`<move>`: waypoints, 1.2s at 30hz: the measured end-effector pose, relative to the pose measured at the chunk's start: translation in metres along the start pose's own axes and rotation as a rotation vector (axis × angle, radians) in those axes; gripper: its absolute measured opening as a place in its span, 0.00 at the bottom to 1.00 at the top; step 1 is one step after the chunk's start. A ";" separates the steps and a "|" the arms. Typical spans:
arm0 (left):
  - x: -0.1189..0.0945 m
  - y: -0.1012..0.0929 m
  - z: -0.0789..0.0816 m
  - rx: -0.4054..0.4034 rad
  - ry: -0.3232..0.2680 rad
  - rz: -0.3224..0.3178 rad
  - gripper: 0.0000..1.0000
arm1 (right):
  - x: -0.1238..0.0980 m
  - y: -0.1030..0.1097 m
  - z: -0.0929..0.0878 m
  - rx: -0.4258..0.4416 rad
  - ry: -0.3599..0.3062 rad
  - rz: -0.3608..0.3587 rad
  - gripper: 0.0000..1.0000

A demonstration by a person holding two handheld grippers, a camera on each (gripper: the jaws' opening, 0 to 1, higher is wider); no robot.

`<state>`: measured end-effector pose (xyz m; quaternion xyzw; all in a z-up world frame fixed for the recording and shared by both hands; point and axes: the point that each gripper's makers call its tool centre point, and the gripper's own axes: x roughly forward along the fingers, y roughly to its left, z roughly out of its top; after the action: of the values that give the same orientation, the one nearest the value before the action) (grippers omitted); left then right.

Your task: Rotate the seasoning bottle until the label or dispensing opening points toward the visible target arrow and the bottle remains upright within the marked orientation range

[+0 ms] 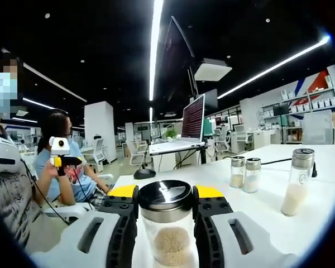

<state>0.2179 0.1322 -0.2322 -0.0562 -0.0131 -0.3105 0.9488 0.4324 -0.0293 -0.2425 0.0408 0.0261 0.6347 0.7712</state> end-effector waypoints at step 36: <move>0.003 0.000 0.000 0.018 0.017 0.001 0.42 | -0.001 -0.015 0.019 0.028 -0.243 -0.350 0.62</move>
<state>0.2206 0.1304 -0.2320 -0.0452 -0.0078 -0.3102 0.9496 0.4484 -0.0337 -0.2246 0.1224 -0.0515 0.4810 0.8666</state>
